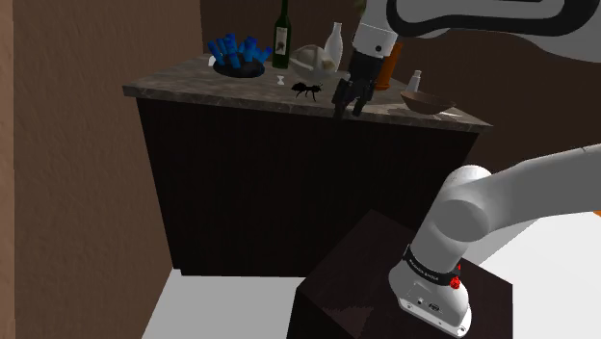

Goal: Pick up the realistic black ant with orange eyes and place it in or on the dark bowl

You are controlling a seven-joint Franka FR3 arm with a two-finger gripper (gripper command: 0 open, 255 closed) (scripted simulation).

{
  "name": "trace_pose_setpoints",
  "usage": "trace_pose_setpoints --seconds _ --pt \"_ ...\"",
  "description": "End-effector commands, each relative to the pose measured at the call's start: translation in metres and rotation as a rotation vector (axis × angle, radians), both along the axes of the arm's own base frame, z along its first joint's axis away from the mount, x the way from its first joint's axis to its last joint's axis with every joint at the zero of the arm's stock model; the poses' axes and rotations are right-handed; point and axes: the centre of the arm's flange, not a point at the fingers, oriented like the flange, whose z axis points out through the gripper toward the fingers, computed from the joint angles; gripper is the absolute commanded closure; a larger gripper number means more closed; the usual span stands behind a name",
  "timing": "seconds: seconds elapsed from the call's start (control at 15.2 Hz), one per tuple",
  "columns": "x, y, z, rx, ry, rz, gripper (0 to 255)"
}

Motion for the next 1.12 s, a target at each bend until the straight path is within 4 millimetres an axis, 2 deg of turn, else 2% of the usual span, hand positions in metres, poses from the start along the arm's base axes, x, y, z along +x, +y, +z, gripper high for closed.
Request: trace_pose_setpoints --seconds 0.0,0.26,0.53,0.79,1.06 --pt "0.000 0.000 0.000 0.000 0.000 0.000 0" --pt "0.054 0.006 0.009 -0.031 0.008 -0.186 0" --pt "0.109 0.002 0.017 -0.062 0.016 -0.372 0" --pt "0.161 -0.012 0.025 -0.092 0.025 -0.558 0" --pt "0.211 -0.035 0.033 -0.123 0.033 -0.743 0"
